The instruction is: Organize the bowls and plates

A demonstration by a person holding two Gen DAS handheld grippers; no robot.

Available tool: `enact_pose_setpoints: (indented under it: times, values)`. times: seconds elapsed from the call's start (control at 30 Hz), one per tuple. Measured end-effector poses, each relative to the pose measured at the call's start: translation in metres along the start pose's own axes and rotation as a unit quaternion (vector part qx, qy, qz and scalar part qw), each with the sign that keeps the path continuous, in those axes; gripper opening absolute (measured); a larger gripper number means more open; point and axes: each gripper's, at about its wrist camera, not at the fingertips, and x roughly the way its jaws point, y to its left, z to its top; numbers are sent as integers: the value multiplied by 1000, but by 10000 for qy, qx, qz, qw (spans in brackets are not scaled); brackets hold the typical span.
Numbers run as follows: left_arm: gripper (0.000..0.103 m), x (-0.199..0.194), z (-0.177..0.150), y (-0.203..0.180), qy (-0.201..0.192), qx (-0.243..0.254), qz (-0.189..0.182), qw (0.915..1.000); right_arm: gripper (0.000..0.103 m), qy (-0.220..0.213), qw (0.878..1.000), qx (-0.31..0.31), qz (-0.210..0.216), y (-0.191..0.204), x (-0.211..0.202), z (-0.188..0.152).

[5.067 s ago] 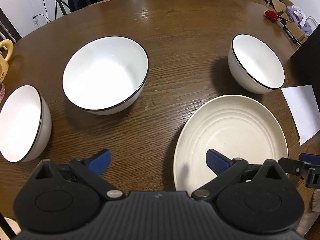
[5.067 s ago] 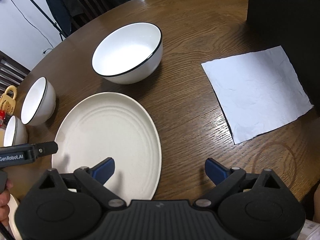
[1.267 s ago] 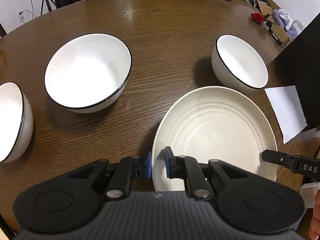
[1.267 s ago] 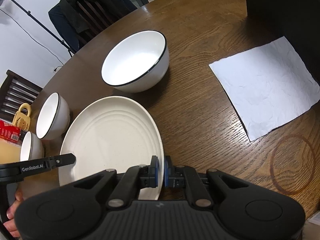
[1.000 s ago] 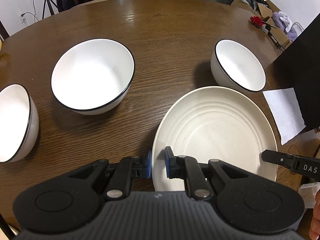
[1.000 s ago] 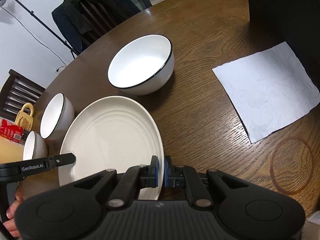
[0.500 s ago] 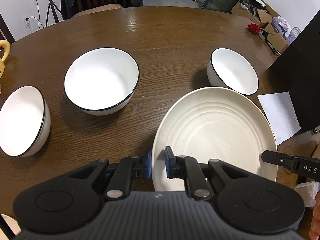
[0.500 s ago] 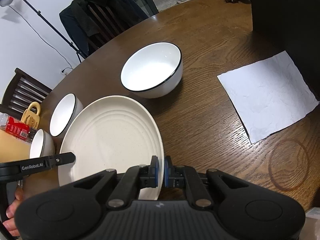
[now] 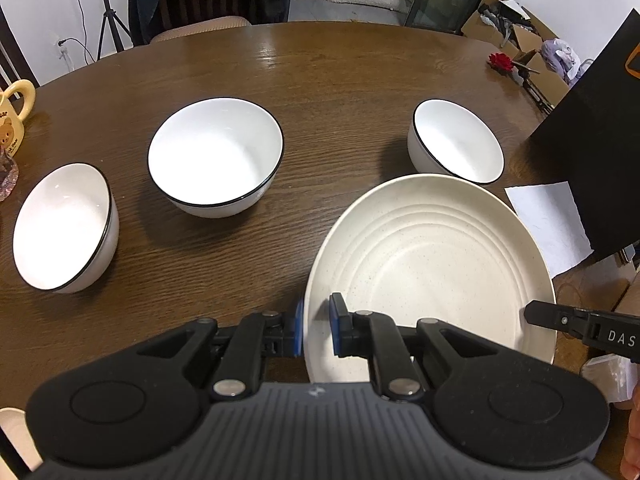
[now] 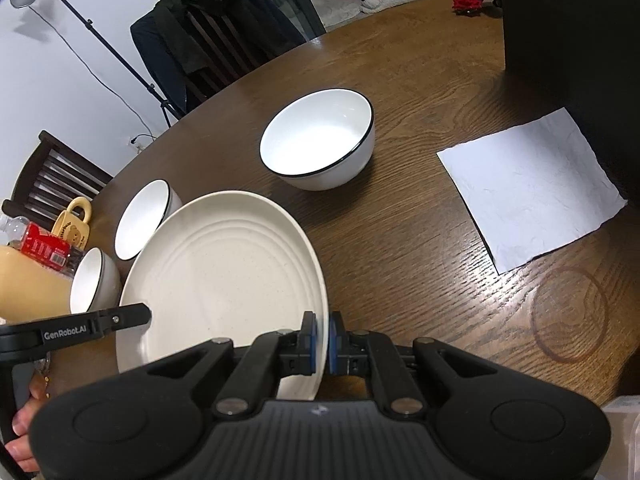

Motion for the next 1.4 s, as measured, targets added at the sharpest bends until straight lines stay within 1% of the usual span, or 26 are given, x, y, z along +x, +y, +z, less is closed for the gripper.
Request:
enact_pose_setpoints:
  times: [0.37, 0.67, 1.13, 1.4]
  values:
    - [14, -13, -5, 2, -70, 8, 58, 10000, 6, -7, 10000, -23, 33, 10, -12, -10]
    - [14, -20, -9, 4, -111, 1, 58, 9999, 6, -20, 10000, -42, 36, 12, -14, -11]
    - [14, -44, -30, 9, -233, -77, 106, 9996, 6, -67, 9998, -160, 102, 22, -29, -28]
    - [14, -58, -51, 11, -265, -167, 141, 9994, 6, -57, 9996, -237, 121, 28, -42, -48]
